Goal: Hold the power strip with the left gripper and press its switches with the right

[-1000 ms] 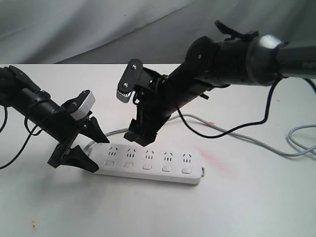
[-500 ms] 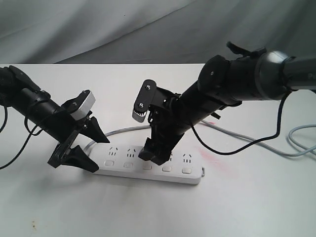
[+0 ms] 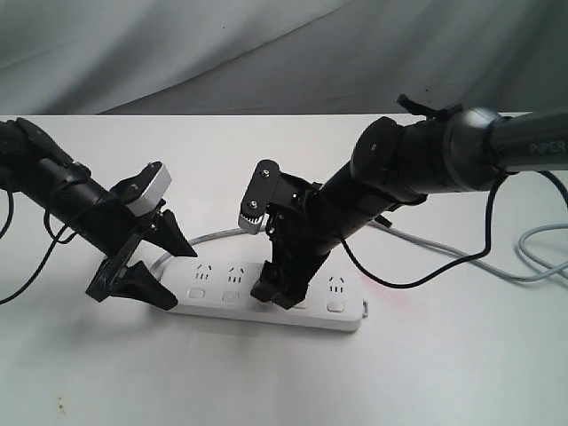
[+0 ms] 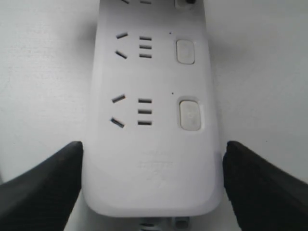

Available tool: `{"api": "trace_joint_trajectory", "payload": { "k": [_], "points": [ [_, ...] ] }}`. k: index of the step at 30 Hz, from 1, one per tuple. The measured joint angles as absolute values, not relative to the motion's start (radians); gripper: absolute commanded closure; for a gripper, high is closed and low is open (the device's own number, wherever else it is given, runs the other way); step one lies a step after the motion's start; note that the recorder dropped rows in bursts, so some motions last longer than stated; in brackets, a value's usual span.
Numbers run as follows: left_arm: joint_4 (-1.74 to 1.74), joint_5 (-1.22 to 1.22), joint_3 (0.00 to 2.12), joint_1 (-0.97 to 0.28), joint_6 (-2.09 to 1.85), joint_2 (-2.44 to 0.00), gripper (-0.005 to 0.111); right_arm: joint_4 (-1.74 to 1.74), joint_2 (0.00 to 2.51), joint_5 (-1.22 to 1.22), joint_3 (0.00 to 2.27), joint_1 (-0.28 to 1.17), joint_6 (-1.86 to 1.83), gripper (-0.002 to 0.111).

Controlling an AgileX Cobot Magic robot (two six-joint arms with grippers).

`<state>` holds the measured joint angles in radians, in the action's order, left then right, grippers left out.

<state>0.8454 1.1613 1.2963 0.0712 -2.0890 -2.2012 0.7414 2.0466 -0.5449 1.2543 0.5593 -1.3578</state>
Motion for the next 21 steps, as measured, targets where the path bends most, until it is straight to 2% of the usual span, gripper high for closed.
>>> {"api": "trace_joint_trajectory", "payload": {
  "k": [21],
  "points": [
    [0.845, 1.161, 1.296, 0.071, -2.089, -2.201, 0.083, 0.746, 2.071, -0.531, 1.248, 0.559, -1.334, 0.031]
  ]
}}
